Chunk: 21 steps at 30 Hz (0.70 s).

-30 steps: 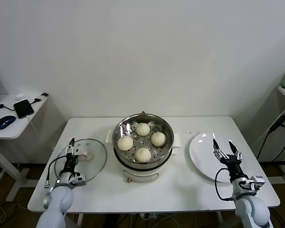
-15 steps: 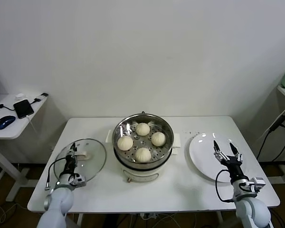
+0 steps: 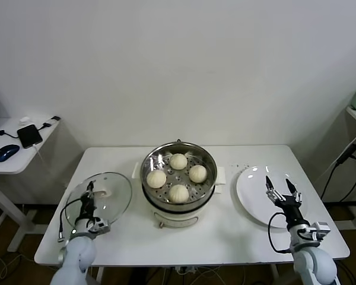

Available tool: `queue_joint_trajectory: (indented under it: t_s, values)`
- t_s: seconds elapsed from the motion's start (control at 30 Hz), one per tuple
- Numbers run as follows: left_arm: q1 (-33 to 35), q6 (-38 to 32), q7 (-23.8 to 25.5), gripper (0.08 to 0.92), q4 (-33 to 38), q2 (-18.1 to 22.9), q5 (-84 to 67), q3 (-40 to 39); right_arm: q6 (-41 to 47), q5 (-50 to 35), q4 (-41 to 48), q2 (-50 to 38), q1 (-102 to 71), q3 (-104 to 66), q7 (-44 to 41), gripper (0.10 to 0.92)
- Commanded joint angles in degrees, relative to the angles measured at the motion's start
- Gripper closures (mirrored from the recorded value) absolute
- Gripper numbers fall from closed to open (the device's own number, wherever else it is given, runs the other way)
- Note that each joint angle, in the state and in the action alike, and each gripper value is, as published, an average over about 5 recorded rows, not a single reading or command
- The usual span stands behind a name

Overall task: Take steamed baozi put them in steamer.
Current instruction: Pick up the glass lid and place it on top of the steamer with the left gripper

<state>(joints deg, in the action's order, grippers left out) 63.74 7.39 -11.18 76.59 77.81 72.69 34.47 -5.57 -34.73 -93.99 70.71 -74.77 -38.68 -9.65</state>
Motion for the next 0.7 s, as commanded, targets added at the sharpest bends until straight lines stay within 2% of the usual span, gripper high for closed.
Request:
queue_joint_trajectory:
  t_s: [0.03, 0.2, 0.4, 0.53, 0.7]
  values:
    - [6.07, 22.55, 7.47, 0.84, 21.17, 1.46, 3.36, -1.11, 0.1, -0.03, -0.27, -0.1, 0.18, -0.26, 0.07, 0.203]
    - [6.36, 30.39, 17.8, 0.84, 31.14, 2.62, 10.98, -0.68, 0.34, -0.2, -0.54, -0.42, 0.04, -0.7, 0.08, 0.203]
    - [4.91, 33.35, 29.62, 0.84, 40.9, 3.66, 18.17, -2.91, 0.59, -0.15, -0.69, -0.73, -0.37, -0.71, 0.2, 0.203]
    - [3.77, 34.45, 33.75, 0.84, 43.53, 5.54, 20.18, -8.68, 1.03, 0.22, -1.0, -0.54, -0.78, -0.59, 0.36, 0.203]
    - [1.46, 35.56, 35.68, 0.84, 43.39, 8.88, 20.01, -17.33, 1.16, 0.73, -1.4, -0.19, -1.55, -0.67, 0.47, 0.203]
